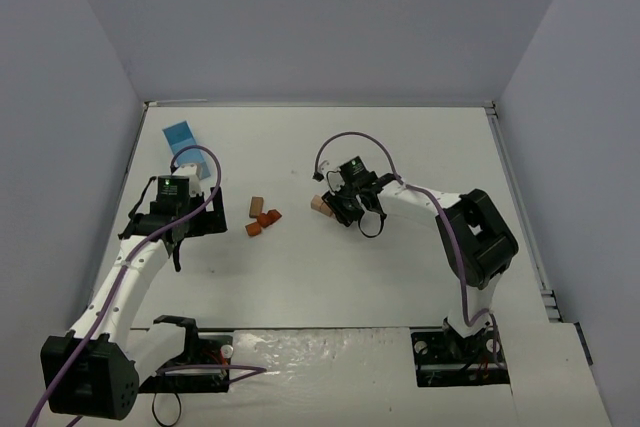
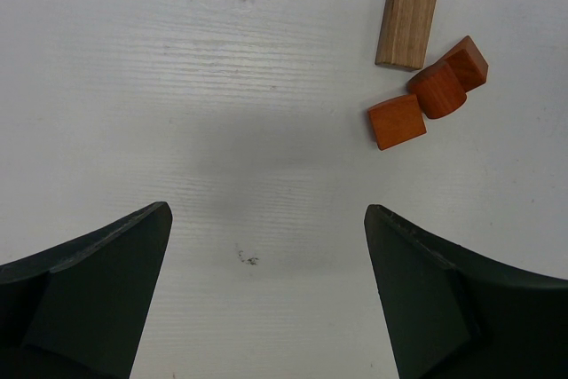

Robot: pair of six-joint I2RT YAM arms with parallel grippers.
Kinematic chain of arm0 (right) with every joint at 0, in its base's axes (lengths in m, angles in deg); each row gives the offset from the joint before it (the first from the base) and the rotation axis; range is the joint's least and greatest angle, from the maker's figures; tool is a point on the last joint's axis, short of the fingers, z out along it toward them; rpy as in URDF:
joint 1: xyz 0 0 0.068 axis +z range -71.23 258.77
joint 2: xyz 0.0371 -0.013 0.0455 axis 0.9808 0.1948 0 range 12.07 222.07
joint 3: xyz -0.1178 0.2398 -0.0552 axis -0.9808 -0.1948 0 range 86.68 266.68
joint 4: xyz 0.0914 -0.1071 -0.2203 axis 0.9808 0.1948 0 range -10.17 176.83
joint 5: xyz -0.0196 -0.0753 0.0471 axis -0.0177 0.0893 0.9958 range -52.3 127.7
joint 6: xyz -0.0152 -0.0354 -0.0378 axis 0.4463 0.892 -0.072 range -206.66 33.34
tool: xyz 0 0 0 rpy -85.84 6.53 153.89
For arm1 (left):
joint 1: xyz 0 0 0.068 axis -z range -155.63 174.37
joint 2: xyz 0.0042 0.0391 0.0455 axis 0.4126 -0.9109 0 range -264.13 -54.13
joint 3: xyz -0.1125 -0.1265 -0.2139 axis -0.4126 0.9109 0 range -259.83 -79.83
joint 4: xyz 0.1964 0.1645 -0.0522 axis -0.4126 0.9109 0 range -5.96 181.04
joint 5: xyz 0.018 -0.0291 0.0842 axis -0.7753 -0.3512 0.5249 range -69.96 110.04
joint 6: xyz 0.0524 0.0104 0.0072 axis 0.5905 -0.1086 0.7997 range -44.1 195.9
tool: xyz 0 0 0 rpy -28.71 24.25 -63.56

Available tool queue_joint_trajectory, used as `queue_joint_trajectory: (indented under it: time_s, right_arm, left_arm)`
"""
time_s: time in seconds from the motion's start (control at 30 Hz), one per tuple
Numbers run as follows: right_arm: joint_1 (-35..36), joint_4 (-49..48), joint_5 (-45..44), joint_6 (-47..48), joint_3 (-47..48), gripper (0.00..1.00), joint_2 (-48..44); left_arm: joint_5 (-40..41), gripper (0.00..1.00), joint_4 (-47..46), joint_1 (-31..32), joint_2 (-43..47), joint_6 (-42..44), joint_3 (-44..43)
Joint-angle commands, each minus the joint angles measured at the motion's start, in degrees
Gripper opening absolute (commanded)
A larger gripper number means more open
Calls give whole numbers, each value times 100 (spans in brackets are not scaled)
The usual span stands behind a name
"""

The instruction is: Build the wood block tower

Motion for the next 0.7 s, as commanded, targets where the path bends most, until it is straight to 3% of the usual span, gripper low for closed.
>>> queue_joint_trajectory:
  time_s: [0.0, 0.67]
  right_arm:
    - [-2, -36, 87, 111, 226, 16, 53]
    - [128, -41, 148, 275, 272, 18, 177]
  left_arm:
    - [2, 88, -275, 8, -4, 104, -116]
    - [-21, 88, -284, 7, 32, 113, -122]
